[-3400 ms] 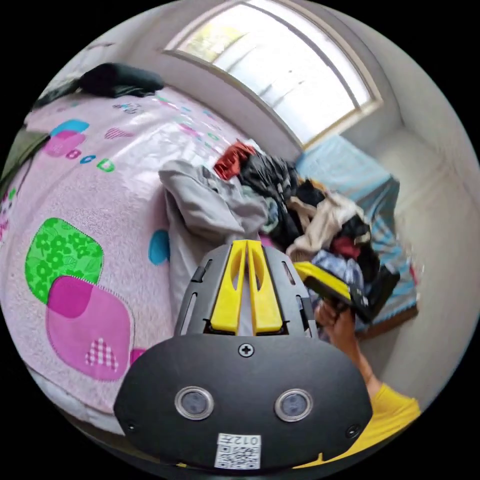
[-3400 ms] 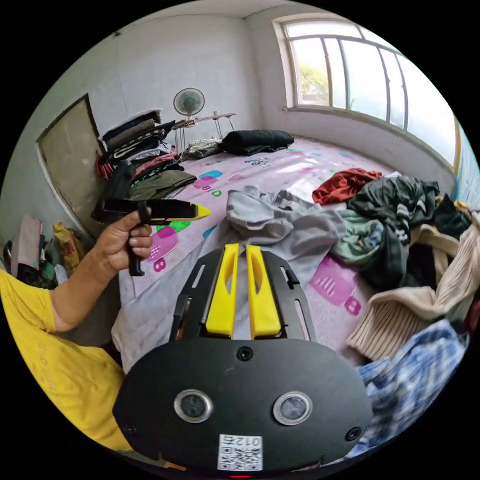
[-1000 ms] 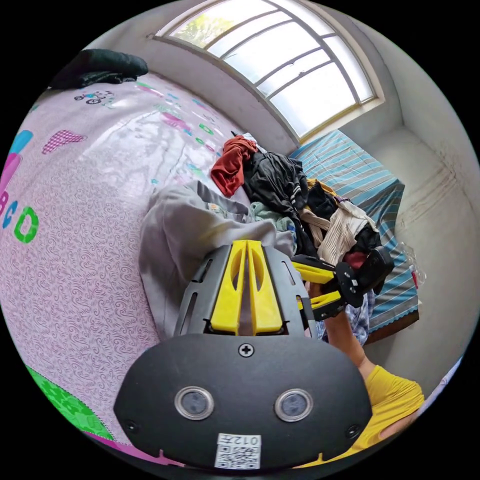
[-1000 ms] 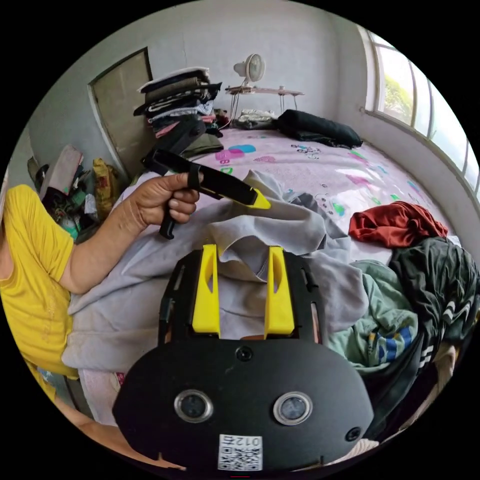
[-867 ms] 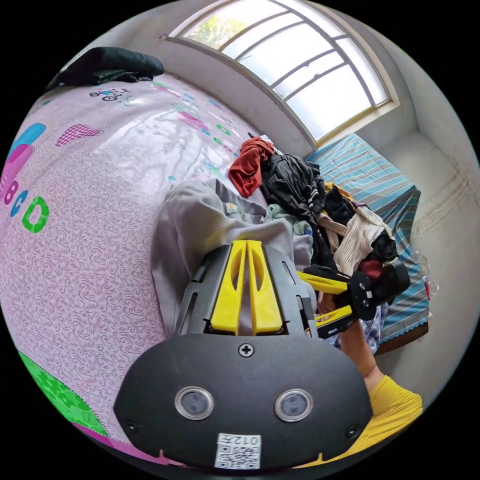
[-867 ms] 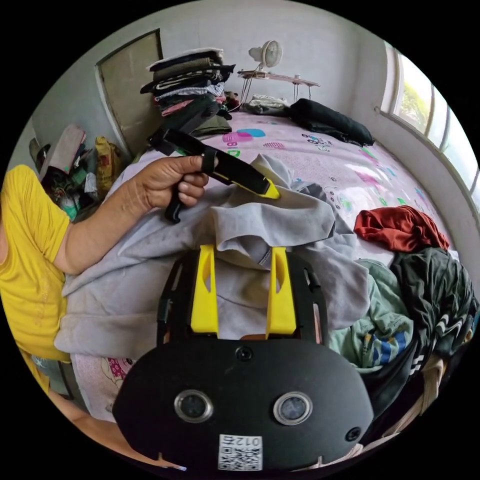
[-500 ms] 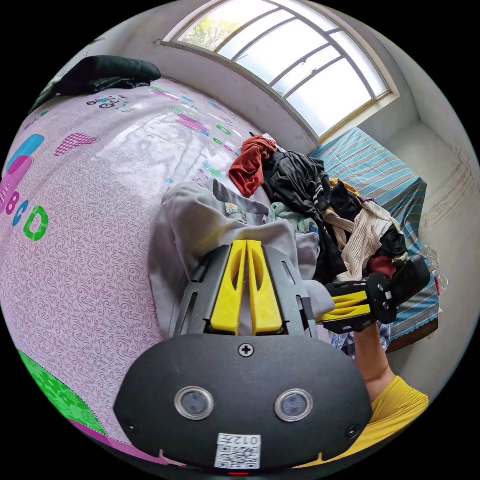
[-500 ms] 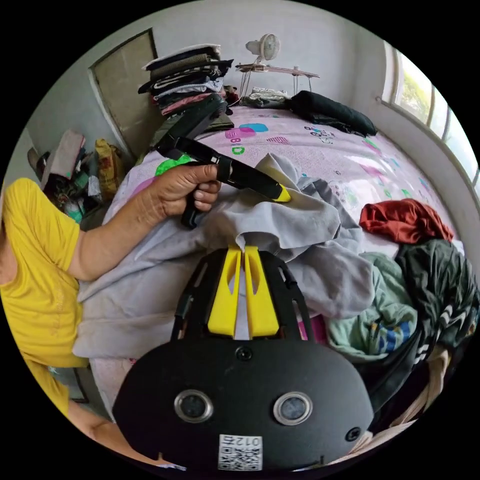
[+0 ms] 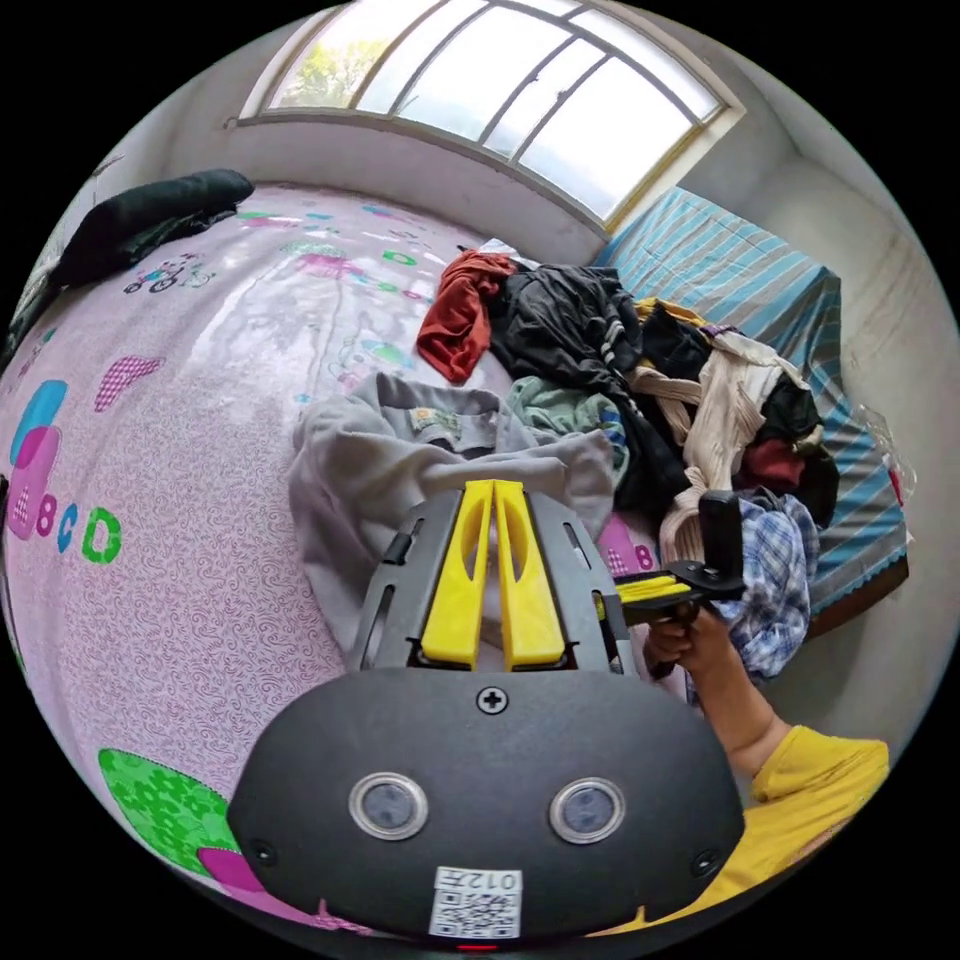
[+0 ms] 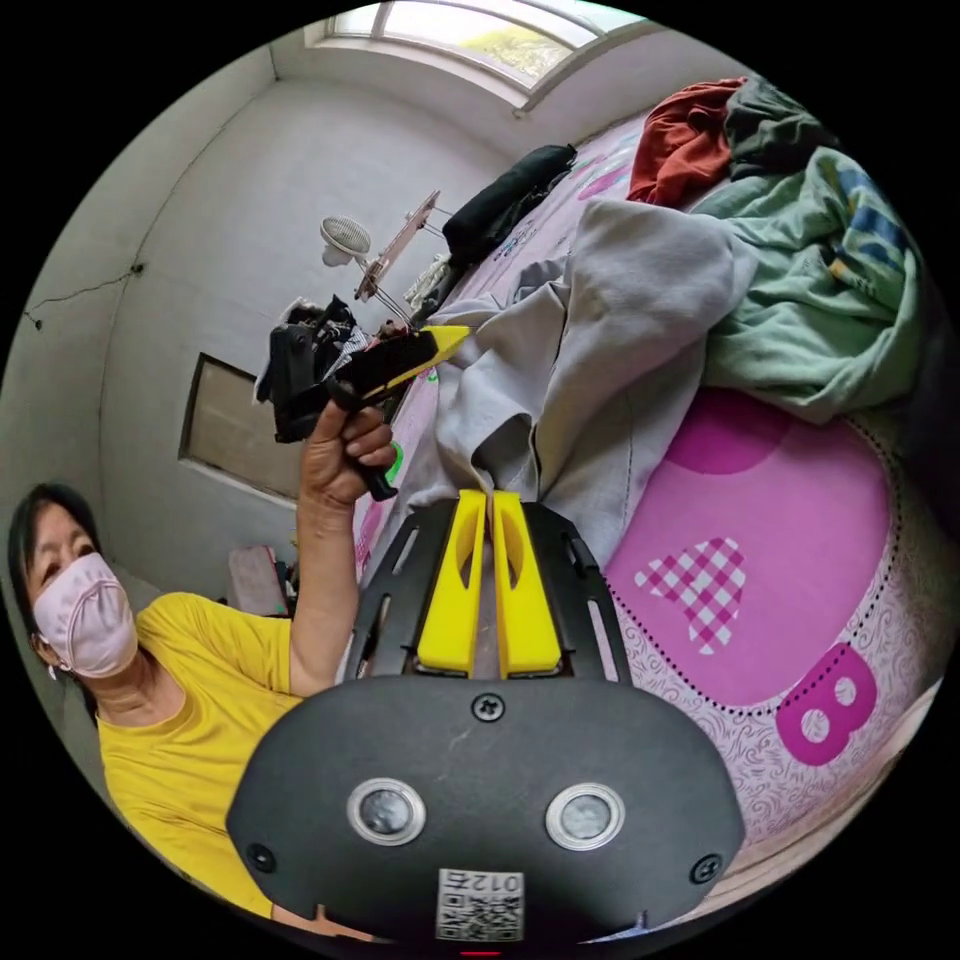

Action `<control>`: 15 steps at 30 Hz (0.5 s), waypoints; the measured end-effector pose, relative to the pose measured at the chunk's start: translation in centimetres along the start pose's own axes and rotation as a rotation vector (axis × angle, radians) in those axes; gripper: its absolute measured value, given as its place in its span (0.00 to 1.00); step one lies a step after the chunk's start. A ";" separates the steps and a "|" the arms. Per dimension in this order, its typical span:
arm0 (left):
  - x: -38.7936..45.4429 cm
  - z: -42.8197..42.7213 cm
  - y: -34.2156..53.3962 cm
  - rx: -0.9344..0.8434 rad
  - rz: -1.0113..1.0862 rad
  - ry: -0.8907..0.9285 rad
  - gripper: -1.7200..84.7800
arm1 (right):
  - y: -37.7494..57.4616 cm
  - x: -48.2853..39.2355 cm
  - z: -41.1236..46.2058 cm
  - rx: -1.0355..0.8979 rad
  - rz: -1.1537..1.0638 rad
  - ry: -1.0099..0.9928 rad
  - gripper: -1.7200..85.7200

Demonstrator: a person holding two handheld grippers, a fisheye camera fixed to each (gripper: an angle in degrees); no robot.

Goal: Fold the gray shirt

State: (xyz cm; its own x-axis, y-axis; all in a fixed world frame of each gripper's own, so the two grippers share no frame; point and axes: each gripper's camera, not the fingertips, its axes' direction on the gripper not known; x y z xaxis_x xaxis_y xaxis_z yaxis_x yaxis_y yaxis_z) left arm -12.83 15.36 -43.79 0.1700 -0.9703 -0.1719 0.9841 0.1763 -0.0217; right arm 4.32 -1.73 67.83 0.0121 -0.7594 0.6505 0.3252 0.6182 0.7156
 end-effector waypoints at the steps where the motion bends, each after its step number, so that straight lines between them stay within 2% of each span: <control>1: 0.7 -0.1 -0.3 -0.015 0.043 0.072 0.02 | 0.0 0.2 -0.1 0.002 0.000 -0.008 0.04; 3: 1.6 0.3 -0.8 -0.073 0.099 0.152 0.02 | -0.1 0.2 -0.2 0.001 -0.004 -0.005 0.04; 7: 4.1 4.2 -1.5 -0.338 0.222 0.035 0.02 | -0.2 -0.1 -0.2 -0.003 -0.024 0.007 0.04; 9: 4.7 5.7 -1.7 -0.403 0.238 0.031 0.02 | -0.3 -0.1 -0.1 -0.022 -0.025 0.011 0.04; 12: 5.0 7.7 -2.2 -0.431 0.217 -0.027 0.03 | -0.3 -0.3 0.2 -0.049 -0.029 0.031 0.04; 15: 5.2 9.0 -2.7 -0.431 0.201 -0.004 0.03 | -0.3 -1.3 0.6 -0.092 -0.058 0.094 0.04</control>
State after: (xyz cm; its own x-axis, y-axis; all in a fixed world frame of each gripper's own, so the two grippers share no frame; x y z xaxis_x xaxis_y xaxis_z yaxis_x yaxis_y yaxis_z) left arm -14.12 8.38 -35.75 0.3559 -0.9104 -0.2111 0.8207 0.4125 -0.3952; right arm 3.65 -0.83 66.88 0.0781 -0.8119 0.5786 0.4136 0.5545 0.7222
